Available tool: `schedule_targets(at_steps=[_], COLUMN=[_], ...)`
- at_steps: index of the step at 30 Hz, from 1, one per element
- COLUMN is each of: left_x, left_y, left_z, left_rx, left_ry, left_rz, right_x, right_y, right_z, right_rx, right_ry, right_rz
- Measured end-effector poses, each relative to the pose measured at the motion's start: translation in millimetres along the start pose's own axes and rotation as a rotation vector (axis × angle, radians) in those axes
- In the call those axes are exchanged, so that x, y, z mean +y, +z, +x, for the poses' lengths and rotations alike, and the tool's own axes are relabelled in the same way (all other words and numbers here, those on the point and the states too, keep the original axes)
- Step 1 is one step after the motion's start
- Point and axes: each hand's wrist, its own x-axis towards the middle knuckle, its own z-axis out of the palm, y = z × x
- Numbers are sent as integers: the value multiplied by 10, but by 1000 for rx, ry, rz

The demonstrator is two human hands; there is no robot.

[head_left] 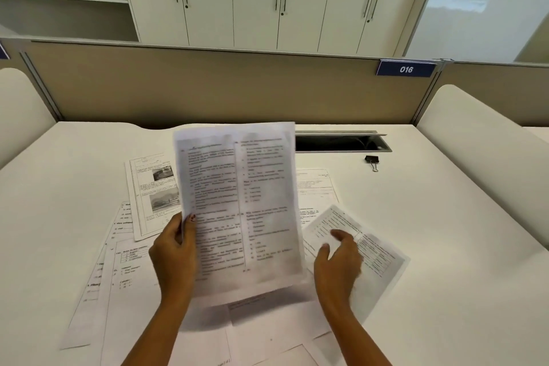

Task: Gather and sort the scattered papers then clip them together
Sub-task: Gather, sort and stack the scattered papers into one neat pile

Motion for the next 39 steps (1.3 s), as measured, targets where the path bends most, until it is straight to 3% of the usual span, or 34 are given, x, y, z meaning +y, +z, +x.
schedule_targets(at_steps=[2,4,8,11,14,17,27,39], left_x=[-77,-146,-224,-233,-243,-245,-271,-368], left_y=[-20,-40,-62,-66,-47,-12,27,-12], left_z=[31,46,23,-13,-30,-34,-39,-72], left_rx=[-6,-14,-53,-78,-85,-95,-100,-111], left_ry=[-87,-170,-261,-276,-276,-288,-335,-400], left_rz=[-25,-51,-87,-91,-79,-76,-99,-116], right_x=[157,255,518,572,599,495,431,306], right_y=[27,8,-81,-246,-359,-419,-402,-366], right_z=[68,125,358,512,578,501,506,549], right_rx=[-64,-170,-249,-212,-64,-134,-138,-168], right_ry=[202,292,-24,-76,75,303,443,355], right_rz=[-348,-471,-398,-188,-470,-775,-656,-643])
